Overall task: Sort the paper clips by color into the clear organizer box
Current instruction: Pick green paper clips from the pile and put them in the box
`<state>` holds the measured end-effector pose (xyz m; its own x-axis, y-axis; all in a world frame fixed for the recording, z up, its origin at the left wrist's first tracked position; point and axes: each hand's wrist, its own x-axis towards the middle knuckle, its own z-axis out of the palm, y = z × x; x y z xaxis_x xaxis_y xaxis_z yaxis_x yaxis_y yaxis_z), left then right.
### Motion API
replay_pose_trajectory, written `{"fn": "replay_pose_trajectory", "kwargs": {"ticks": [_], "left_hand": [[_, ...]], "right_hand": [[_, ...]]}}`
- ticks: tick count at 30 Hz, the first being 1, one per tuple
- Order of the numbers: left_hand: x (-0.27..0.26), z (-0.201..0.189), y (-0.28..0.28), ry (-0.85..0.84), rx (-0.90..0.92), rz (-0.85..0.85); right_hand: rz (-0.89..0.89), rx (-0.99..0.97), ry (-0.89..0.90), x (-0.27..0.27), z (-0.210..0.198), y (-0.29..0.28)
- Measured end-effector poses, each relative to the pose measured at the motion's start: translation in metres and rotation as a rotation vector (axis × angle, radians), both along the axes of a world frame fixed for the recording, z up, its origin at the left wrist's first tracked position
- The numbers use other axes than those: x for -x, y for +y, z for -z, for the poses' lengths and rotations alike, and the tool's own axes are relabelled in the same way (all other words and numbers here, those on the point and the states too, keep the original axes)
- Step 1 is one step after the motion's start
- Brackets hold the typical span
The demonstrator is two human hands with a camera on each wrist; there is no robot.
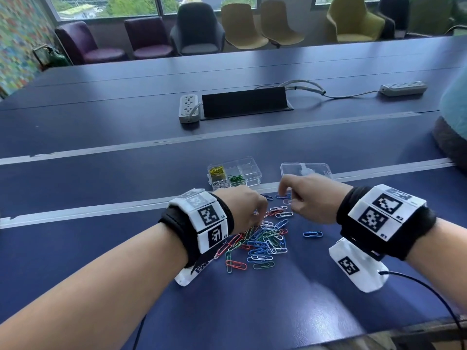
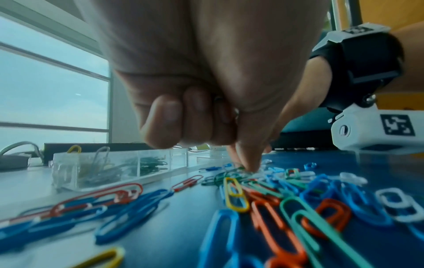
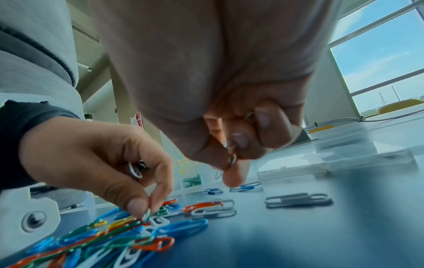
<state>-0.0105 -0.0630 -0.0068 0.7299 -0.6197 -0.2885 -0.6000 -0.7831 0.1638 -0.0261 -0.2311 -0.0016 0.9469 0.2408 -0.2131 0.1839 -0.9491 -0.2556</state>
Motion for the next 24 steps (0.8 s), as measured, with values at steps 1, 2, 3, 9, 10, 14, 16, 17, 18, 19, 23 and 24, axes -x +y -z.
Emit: {"fn": "replay_pose_trajectory", "kwargs": {"ticks": [1, 2, 3, 9, 10, 14, 16, 17, 18, 19, 23, 24], "left_hand": [[0.000, 0.001, 0.001, 0.007, 0.027, -0.008], [-0.001, 0.002, 0.002, 0.018, 0.061, -0.021], [-0.001, 0.003, 0.003, 0.029, 0.097, -0.044], [-0.003, 0.005, 0.016, 0.083, 0.202, -0.157], [-0.004, 0.006, 0.017, 0.099, 0.220, -0.166], [-0.006, 0.005, 0.017, 0.160, 0.270, -0.217], [-0.007, 0.005, 0.017, 0.163, 0.285, -0.224], [-0.007, 0.004, 0.018, 0.160, 0.287, -0.227], [-0.007, 0.004, 0.019, 0.153, 0.294, -0.238], [-0.008, 0.004, 0.020, 0.147, 0.308, -0.259], [-0.014, -0.002, 0.027, 0.077, 0.367, -0.330], [-0.016, -0.003, 0.030, 0.051, 0.361, -0.338]], "right_hand": [[0.002, 0.006, 0.008, -0.002, 0.000, 0.002], [0.011, 0.022, 0.033, -0.004, 0.000, 0.004], [0.011, 0.026, 0.043, -0.006, 0.001, 0.006], [0.019, 0.036, 0.031, -0.015, 0.010, 0.011], [0.022, 0.034, 0.045, -0.015, 0.009, 0.012], [0.004, 0.049, 0.045, -0.015, 0.009, 0.011], [-0.011, 0.071, 0.030, -0.015, 0.008, 0.013], [-0.018, 0.084, 0.023, -0.016, 0.008, 0.013], [-0.025, 0.099, 0.018, -0.015, 0.007, 0.014], [-0.032, 0.112, 0.013, -0.015, 0.008, 0.014], [-0.028, 0.123, 0.011, -0.017, 0.004, 0.018], [-0.022, 0.124, 0.025, -0.018, 0.002, 0.020]]}}
